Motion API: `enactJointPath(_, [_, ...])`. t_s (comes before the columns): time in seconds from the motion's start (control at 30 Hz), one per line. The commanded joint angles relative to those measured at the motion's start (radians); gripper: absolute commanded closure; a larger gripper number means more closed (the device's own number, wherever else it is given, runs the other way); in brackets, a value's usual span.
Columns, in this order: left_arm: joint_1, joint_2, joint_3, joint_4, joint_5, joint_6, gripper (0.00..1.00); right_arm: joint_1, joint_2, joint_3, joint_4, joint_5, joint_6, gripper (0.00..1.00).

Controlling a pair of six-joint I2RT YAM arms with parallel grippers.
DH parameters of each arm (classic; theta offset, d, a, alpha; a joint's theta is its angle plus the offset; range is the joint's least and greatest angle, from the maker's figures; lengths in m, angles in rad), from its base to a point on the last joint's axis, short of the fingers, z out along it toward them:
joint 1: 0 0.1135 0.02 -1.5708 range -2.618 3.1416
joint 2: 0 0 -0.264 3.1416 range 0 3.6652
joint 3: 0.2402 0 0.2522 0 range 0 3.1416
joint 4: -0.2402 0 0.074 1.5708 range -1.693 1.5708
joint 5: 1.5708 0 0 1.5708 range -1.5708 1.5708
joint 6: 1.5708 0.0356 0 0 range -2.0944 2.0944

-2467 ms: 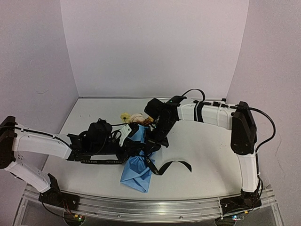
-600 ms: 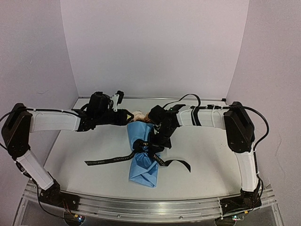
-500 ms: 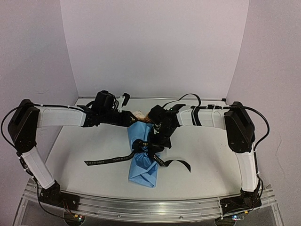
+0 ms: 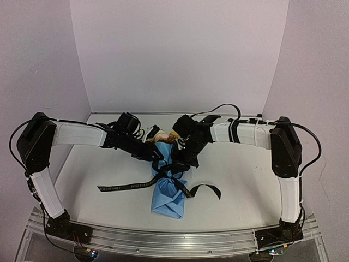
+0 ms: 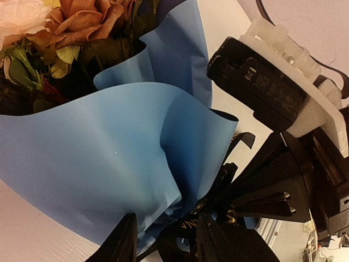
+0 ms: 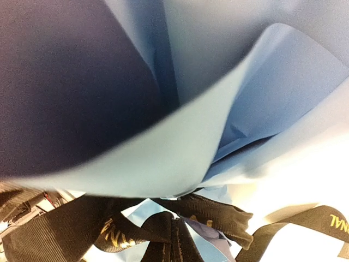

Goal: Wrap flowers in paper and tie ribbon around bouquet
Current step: Cross the half-tied ribbon over the folded bouquet.

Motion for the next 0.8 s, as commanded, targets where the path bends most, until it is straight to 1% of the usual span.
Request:
enactJointPath(0.0, [-0.012, -0.002, 0.020, -0.051, 0.053, 0.043, 0.61, 0.007, -0.037, 0.017, 0.008, -0.011, -0.005, 1.00])
enactJointPath(0.27, [-0.024, -0.048, -0.001, -0.036, 0.051, 0.066, 0.63, 0.021, -0.053, -0.020, 0.008, -0.017, 0.001, 1.00])
enactJointPath(0.5, [-0.026, -0.099, -0.015, -0.025, 0.009, 0.086, 0.61, 0.035, -0.093, -0.085, 0.008, -0.004, 0.001, 1.00])
enactJointPath(0.63, [-0.027, -0.088, 0.007, -0.037, 0.037, 0.108, 0.60, 0.038, -0.097, -0.102, 0.009, -0.003, 0.009, 1.00])
enactJointPath(0.77, [-0.036, -0.047, 0.053, -0.096, 0.032, 0.157, 0.60, 0.038, -0.105, -0.118, 0.015, 0.014, 0.010, 1.00])
